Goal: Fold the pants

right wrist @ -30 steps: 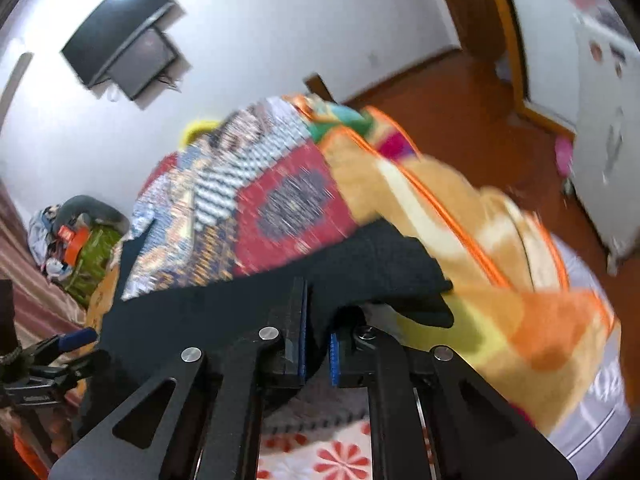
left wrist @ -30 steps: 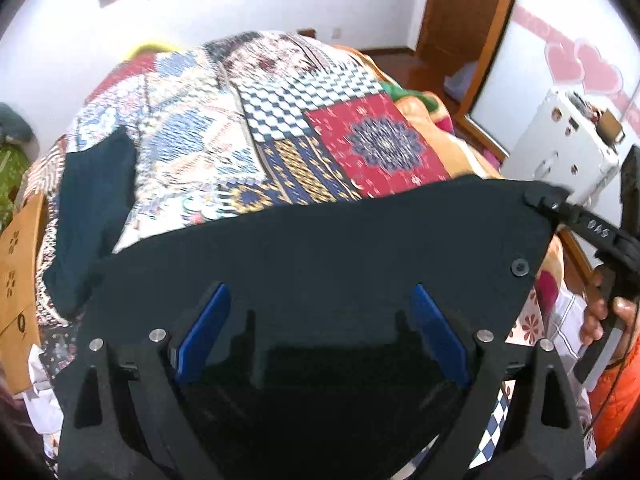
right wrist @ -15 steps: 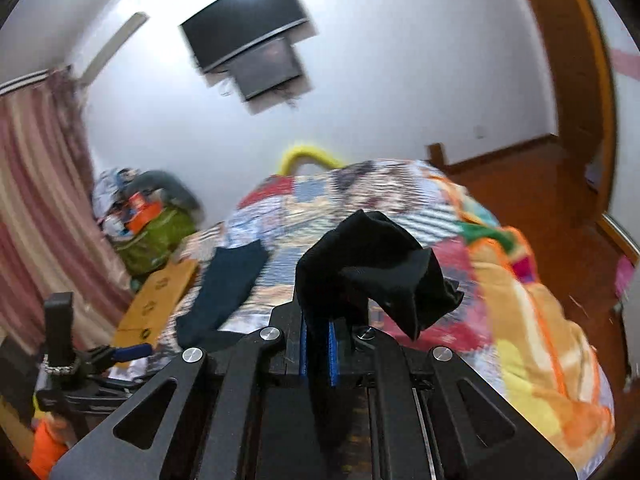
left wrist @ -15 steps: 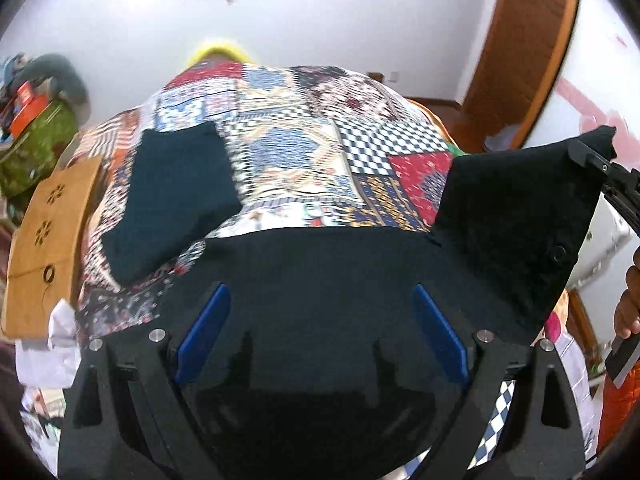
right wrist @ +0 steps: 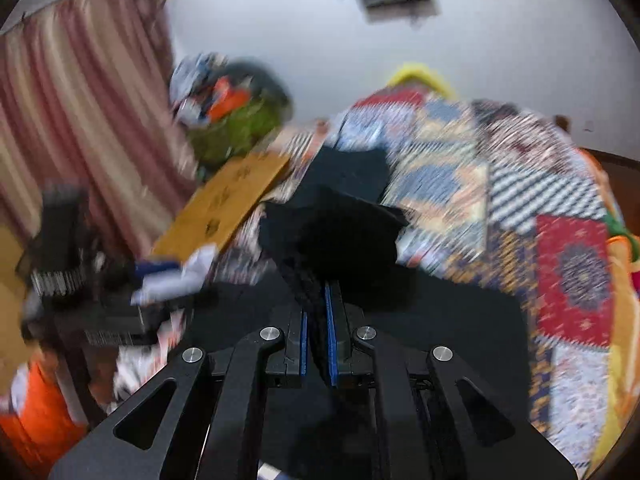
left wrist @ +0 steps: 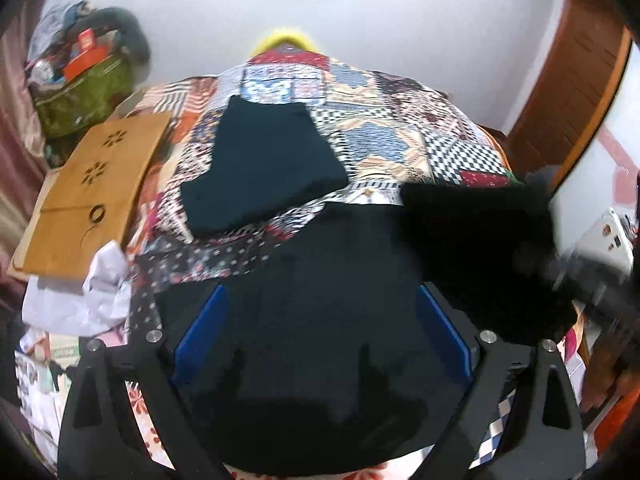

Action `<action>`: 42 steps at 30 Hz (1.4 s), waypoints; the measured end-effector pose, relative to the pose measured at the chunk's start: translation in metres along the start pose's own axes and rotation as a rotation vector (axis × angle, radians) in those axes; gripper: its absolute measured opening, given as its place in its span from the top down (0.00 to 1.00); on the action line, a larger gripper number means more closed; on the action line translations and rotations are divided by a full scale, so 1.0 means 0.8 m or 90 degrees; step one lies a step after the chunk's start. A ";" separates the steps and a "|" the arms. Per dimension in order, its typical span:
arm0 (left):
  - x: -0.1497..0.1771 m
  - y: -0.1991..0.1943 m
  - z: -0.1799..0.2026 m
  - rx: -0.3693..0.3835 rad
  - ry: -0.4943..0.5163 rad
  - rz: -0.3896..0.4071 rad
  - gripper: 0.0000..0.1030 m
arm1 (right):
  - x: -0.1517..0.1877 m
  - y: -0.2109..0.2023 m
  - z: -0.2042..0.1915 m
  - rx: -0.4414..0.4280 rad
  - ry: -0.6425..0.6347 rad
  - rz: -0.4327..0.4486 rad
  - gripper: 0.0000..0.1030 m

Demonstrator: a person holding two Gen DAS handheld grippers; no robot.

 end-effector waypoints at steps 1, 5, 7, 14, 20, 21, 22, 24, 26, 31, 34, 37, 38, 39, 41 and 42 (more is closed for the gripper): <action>0.002 -0.001 -0.006 -0.005 -0.007 0.000 0.08 | 0.014 0.006 -0.004 -0.006 -0.009 -0.018 0.93; 0.008 -0.007 -0.023 -0.016 -0.024 0.000 0.08 | 0.077 0.027 -0.020 -0.019 -0.063 -0.107 0.90; 0.010 -0.005 -0.024 -0.017 -0.028 -0.003 0.08 | 0.094 0.028 -0.022 -0.009 -0.100 -0.124 0.89; -0.003 0.004 0.005 -0.002 -0.003 0.004 0.08 | 0.070 -0.002 -0.031 -0.027 -0.155 -0.114 0.63; -0.032 0.011 0.055 0.025 0.058 0.027 0.08 | 0.016 -0.029 0.001 0.003 -0.147 -0.040 0.58; -0.038 0.013 0.064 0.031 0.068 0.032 0.08 | 0.004 -0.030 0.012 0.018 -0.148 -0.027 0.57; -0.042 0.015 0.071 0.037 0.075 0.035 0.08 | -0.002 -0.030 0.020 0.029 -0.148 -0.020 0.57; -0.047 0.025 0.089 0.054 0.089 0.033 0.08 | -0.015 -0.030 0.043 0.054 -0.145 -0.009 0.57; -0.048 0.038 0.102 0.061 0.101 0.023 0.08 | -0.018 -0.025 0.062 0.078 -0.146 -0.007 0.57; -0.019 0.097 0.131 0.050 0.167 -0.038 0.08 | 0.010 0.002 0.113 0.104 -0.102 -0.065 0.57; 0.015 0.132 0.139 0.038 0.203 -0.098 0.08 | 0.049 0.028 0.141 0.108 -0.062 -0.135 0.57; 0.055 0.148 0.139 0.023 0.252 -0.136 0.07 | 0.076 0.034 0.155 0.095 -0.024 -0.168 0.53; 0.055 0.143 0.138 0.022 0.257 -0.111 0.07 | 0.076 0.030 0.158 0.094 -0.016 -0.158 0.51; 0.057 0.139 0.138 0.021 0.266 -0.105 0.07 | 0.078 0.026 0.156 0.094 -0.022 -0.161 0.50; 0.060 0.132 0.137 0.022 0.275 -0.103 0.07 | 0.079 0.019 0.155 0.098 -0.034 -0.157 0.46; 0.062 0.127 0.135 0.020 0.279 -0.099 0.07 | 0.081 0.015 0.155 0.101 -0.035 -0.155 0.45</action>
Point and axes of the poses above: each gripper's, at about its wrist camera, not at the fingertips, and y roughly the way its jaws point, z to its right, x to its underside, the point moved 9 cm from there along y, roughly the way its jaws point, and after that the axes turned 14 degrees about z, right-handed, at the moved point
